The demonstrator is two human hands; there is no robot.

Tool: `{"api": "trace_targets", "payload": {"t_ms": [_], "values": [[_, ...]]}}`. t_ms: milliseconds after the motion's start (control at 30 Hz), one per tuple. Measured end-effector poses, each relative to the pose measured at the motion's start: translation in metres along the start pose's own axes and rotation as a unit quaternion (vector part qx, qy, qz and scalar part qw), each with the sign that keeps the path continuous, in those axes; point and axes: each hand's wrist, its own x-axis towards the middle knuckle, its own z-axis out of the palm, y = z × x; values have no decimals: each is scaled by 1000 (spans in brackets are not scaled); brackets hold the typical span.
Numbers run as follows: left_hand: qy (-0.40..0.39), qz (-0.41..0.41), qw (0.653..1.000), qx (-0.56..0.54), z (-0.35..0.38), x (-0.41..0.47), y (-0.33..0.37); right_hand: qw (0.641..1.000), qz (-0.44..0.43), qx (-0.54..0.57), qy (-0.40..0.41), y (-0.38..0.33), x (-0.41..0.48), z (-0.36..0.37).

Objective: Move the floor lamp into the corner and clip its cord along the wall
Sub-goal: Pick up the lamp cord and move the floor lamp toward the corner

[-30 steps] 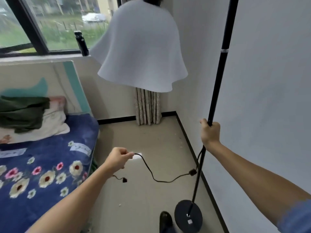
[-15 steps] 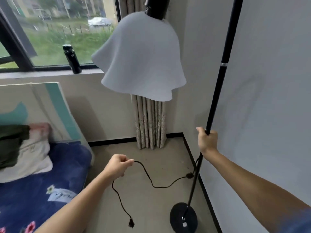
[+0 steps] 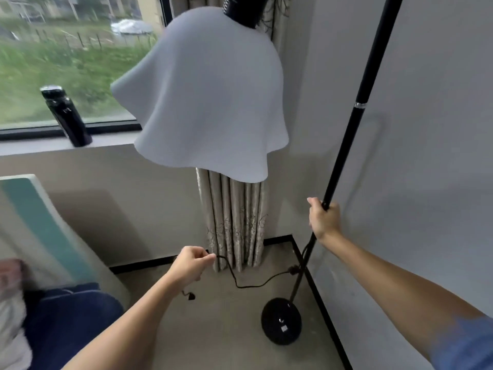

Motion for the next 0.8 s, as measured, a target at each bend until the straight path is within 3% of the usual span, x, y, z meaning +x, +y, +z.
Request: {"api": "trace_targets", "payload": {"t_ms": [533,800], "values": [[47,-70,996,10,5,212,73,991,23,-3,-131,53,245,119],[14,-69,997,45,14,269,98,987,50,2,-156,57,306,149]]}}
